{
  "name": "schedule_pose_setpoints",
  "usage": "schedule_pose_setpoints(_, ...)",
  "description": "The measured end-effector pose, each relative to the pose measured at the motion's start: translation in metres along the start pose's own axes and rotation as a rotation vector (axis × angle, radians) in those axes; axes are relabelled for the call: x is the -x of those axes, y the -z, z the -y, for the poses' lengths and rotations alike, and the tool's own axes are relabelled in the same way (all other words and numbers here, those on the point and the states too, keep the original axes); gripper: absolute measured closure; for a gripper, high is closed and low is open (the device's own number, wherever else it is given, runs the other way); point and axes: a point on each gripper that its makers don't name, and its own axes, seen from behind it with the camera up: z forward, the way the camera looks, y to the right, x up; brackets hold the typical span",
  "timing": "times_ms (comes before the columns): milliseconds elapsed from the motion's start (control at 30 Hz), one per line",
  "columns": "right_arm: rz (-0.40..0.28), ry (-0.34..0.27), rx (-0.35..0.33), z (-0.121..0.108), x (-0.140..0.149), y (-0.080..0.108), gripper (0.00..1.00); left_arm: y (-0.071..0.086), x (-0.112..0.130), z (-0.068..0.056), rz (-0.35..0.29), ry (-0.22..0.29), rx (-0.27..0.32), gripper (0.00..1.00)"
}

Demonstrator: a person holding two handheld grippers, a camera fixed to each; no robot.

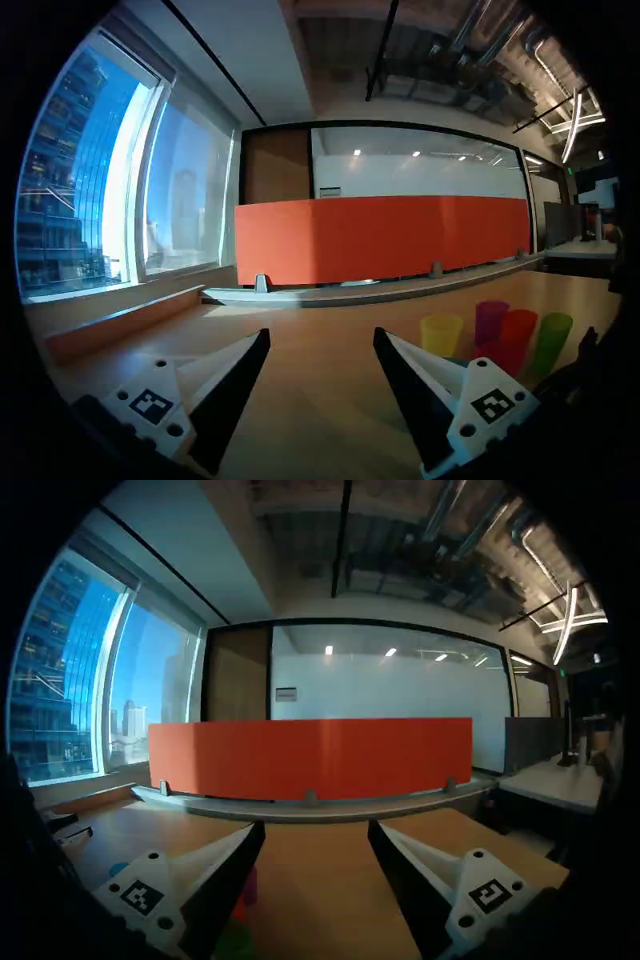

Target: Pour water

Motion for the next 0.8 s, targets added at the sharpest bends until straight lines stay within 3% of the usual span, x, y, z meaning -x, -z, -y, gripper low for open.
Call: schedule_pose_setpoints(800,0.010,0.001,-0.008,0.004,0.003,0.000,0.01,-0.005,0.014,0.002,0.038,0.042,0.018,0.04)
